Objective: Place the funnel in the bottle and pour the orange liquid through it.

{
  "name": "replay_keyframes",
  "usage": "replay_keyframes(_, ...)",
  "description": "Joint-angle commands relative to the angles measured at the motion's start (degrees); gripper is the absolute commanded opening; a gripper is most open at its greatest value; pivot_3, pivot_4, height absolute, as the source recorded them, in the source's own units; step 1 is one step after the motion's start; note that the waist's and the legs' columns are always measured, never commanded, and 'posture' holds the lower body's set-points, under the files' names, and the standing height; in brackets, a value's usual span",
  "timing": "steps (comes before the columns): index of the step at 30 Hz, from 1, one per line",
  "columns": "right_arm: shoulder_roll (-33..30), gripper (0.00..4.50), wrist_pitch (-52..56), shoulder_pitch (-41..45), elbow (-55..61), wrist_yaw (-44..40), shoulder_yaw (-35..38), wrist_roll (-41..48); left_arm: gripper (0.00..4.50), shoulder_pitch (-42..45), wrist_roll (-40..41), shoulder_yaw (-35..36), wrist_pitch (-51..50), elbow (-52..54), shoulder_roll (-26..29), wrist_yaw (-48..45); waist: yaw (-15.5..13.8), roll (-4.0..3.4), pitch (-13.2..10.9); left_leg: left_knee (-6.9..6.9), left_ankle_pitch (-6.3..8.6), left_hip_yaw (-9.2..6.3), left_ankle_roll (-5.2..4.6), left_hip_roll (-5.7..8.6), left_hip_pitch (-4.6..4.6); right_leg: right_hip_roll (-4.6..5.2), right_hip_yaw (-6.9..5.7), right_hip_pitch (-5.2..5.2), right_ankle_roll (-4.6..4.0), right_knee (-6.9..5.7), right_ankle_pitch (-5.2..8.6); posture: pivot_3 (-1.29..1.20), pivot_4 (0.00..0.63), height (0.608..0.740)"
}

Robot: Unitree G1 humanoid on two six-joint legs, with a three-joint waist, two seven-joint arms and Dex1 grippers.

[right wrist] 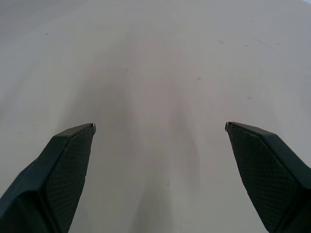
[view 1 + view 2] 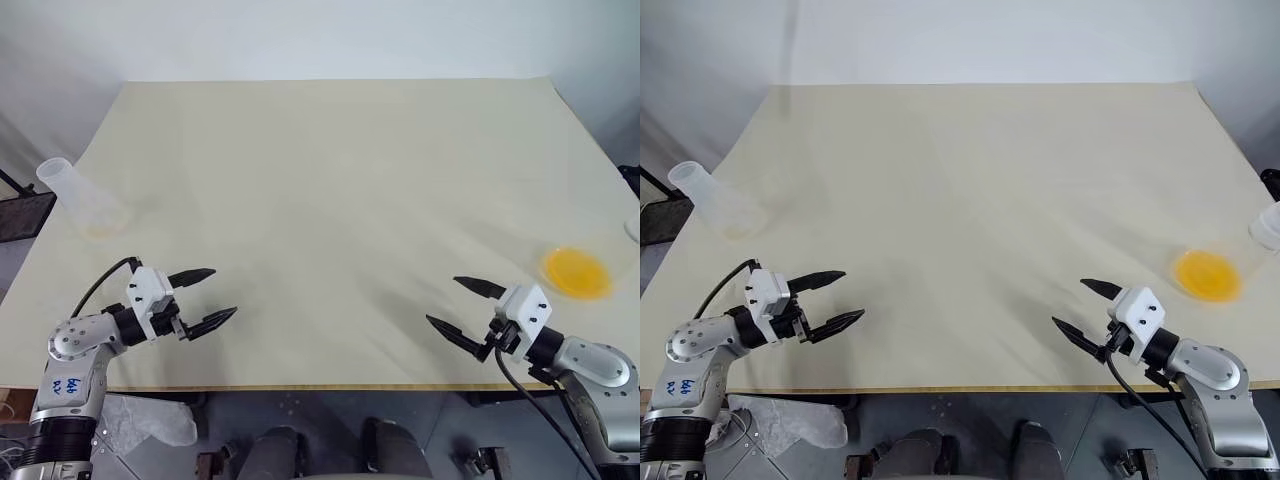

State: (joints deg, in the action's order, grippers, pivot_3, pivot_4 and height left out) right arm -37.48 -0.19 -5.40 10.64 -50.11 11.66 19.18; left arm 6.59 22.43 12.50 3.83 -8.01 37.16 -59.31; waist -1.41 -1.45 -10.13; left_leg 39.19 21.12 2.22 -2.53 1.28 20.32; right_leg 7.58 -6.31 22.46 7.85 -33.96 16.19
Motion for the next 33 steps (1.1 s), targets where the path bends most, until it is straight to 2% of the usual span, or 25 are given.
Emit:
replay_keyframes(1,-0.35,4.49,-1.08,0.42,0.14,-0.07,1.41,0.66,4.5,1.2,0.16,0.84,-0.45,1.23,-0.02,1.97,0.0,0.0,0.0,0.0,0.0,0.0,0.0,0.0,0.0,0.0,0.0,0.0,0.0,0.0,0.0,0.0,0.15,0.74)
replay_keyframes(13,-0.51,4.49,-0.5,4.87,-3.01,-0.49,0.57,0.61,4.5,0.99,1.98,2.17,-6.49,9.9,-1.76,8.79,0.06,0.01,0.0,0.02,0.0,0.0,0.0,0.0,-0.01,0.0,0.01,0.0,0.0,-0.03,0.0,0.0,0.15,0.74)
replay_keyframes(17,-0.28,4.49,0.43,7.86,-4.06,0.03,0.47,0.72,4.5,-1.14,0.75,5.86,-8.77,15.58,-3.16,17.47,0.15,0.03,-0.01,0.02,0.0,-0.01,0.0,-0.01,0.0,0.0,0.02,0.01,0.0,-0.02,0.0,0.0,0.15,0.74)
replay_keyframes(23,0.5,4.49,4.13,10.49,-1.04,-0.3,0.27,4.53,4.5,-8.08,6.8,14.71,-20.22,29.23,-5.95,29.91,0.11,0.1,-0.05,0.03,0.01,-0.05,0.02,-0.03,-0.02,0.03,0.07,0.0,0.0,-0.05,0.0,0.0,0.15,0.74)
replay_keyframes(28,0.82,4.49,5.62,14.9,-3.04,-0.33,-0.33,5.31,4.5,-8.26,9.81,23.14,-27.91,32.54,-7.16,40.94,0.02,0.18,-0.06,0.12,0.01,-0.1,0.02,-0.02,-0.01,0.03,0.07,-0.05,0.0,-0.06,0.0,0.0,0.15,0.74)
replay_keyframes(33,1.2,4.49,4.28,18.14,-6.2,-1.5,-1.77,4.18,4.5,-10.21,10.95,28.25,-32.62,35.15,-7.96,47.02,0.07,0.25,-0.04,0.12,0.03,-0.1,0.05,-0.02,-0.01,0.01,0.05,-0.03,0.0,-0.08,0.0,0.0,0.15,0.74)
